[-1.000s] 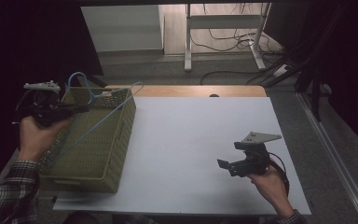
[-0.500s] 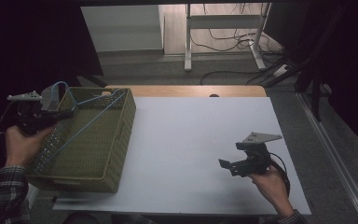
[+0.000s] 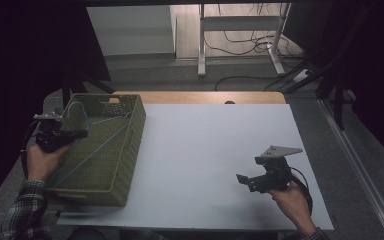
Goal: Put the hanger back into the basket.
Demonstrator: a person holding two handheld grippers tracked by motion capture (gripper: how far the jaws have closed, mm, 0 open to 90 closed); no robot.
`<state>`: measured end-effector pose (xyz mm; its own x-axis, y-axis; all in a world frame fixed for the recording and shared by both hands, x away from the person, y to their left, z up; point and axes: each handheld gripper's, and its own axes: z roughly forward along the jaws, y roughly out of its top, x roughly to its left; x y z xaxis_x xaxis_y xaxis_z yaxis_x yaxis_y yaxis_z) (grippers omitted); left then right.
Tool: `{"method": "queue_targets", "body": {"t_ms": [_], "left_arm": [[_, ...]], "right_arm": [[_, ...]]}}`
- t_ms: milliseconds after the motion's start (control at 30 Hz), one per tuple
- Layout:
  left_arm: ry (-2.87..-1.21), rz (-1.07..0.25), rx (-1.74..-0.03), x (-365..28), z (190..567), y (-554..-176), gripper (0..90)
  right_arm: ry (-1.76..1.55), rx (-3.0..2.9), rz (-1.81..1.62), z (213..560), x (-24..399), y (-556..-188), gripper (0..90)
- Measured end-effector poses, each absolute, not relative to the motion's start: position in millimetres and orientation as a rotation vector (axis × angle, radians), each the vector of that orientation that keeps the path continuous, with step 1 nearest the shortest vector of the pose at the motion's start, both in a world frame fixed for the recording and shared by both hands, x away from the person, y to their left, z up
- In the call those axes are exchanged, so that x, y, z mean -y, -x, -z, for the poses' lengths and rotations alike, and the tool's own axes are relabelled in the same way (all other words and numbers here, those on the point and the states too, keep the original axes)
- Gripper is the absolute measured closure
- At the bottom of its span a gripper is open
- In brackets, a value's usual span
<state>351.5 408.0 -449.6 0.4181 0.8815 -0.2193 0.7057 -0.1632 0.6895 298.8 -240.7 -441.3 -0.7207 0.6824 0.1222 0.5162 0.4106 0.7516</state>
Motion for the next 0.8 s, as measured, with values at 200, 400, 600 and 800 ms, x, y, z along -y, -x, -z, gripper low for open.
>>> {"method": "queue_targets", "body": {"t_ms": [200,400,600,800], "left_arm": [[-1.901,-0.39,-1.456,-411,449,-348,71.6],[-1.884,-0.507,-1.393,-389,426,-325,37.8],[-1.856,-0.377,-1.142,-340,406,-290,21.7],[-1.9,-0.313,-1.0,-285,411,-256,8.2]], "right_arm": [[-1.071,-2.461,-1.19,444,243,-298,4.6],[-1.085,-2.439,-1.208,443,251,-292,4.4],[-1.093,-2.403,-1.209,441,261,-281,3.8],[-1.095,-2.381,-1.193,445,271,-270,3.5]]}}
